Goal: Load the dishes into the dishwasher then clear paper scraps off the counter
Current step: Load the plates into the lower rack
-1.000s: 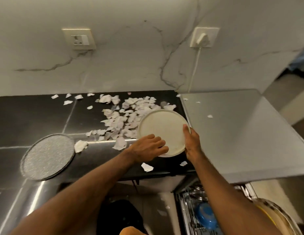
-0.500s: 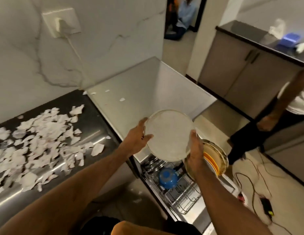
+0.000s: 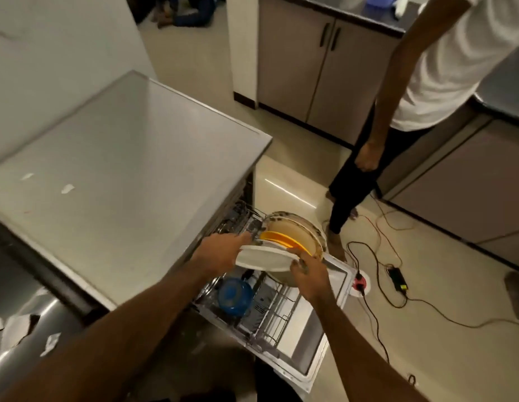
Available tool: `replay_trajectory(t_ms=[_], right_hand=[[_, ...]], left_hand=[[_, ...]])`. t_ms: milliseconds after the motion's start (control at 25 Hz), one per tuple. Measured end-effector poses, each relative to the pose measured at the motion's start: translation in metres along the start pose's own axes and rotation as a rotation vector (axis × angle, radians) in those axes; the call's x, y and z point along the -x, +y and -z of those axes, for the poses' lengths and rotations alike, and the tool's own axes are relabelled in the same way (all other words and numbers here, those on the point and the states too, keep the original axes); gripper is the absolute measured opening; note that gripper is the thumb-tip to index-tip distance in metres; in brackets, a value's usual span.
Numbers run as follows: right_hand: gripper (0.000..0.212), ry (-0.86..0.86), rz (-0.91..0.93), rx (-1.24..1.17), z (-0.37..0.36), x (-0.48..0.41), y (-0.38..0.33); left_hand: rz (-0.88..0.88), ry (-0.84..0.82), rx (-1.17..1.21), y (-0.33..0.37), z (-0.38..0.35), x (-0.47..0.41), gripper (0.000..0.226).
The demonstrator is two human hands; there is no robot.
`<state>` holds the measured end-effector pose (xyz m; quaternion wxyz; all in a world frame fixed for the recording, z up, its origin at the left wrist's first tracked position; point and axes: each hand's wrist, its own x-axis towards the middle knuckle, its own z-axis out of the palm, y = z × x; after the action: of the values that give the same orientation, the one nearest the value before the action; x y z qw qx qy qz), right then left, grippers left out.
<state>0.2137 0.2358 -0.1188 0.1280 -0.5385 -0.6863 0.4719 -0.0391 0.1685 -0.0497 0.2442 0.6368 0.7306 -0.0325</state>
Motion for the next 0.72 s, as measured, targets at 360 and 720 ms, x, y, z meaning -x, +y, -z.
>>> replay_trajectory(t_ms=[360, 720], right_hand=[[0.022, -0.056, -0.004, 0.34, -0.048, -0.069, 0.129], [0.011, -0.078, -0.114, 0.401, -0.086, -0.101, 0.206]], left_hand=[[-0.069, -0.024, -0.179, 0.0, -0.131, -0.138, 0.044], [0.028, -0.059, 0.006, -0.011, -0.236, -0.198, 0.03]])
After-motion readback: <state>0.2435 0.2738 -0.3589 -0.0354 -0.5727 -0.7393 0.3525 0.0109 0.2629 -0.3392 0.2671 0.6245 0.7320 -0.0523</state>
